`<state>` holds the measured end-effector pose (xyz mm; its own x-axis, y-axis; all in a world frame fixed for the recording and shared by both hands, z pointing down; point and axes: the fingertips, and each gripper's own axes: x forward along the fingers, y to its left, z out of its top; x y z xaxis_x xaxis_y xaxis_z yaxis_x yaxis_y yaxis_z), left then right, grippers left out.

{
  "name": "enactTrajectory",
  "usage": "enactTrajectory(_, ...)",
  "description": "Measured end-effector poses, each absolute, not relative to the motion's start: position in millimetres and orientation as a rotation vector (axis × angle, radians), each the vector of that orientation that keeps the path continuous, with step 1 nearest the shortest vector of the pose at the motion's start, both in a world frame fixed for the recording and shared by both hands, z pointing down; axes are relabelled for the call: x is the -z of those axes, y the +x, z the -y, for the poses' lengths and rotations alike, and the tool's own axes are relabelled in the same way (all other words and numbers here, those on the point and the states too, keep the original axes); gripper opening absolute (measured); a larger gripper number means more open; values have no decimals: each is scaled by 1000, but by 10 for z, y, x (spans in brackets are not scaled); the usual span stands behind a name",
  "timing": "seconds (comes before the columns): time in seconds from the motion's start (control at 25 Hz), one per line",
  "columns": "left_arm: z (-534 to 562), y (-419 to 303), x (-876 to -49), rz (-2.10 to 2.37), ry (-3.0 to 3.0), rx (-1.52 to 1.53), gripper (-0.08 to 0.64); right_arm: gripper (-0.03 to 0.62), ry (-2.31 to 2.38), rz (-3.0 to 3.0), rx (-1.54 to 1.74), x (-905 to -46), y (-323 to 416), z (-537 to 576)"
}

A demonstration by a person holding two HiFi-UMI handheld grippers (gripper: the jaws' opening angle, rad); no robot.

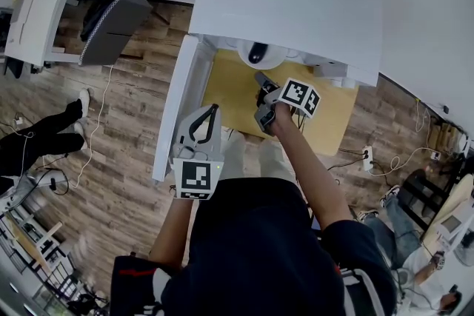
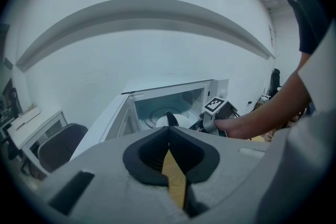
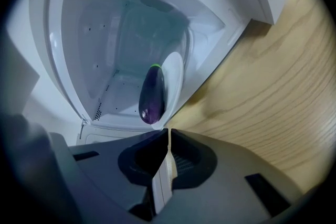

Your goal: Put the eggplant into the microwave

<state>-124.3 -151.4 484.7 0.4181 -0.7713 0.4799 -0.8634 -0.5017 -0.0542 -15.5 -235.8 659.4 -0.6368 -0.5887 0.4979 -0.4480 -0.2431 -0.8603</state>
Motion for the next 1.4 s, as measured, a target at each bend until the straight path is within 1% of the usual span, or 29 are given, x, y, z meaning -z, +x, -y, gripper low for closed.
enactTrajectory(1.4, 1630, -1314, -4975, 1437, 2435, -688, 15, 23, -1329, -1889, 1978, -6620, -132, 2909)
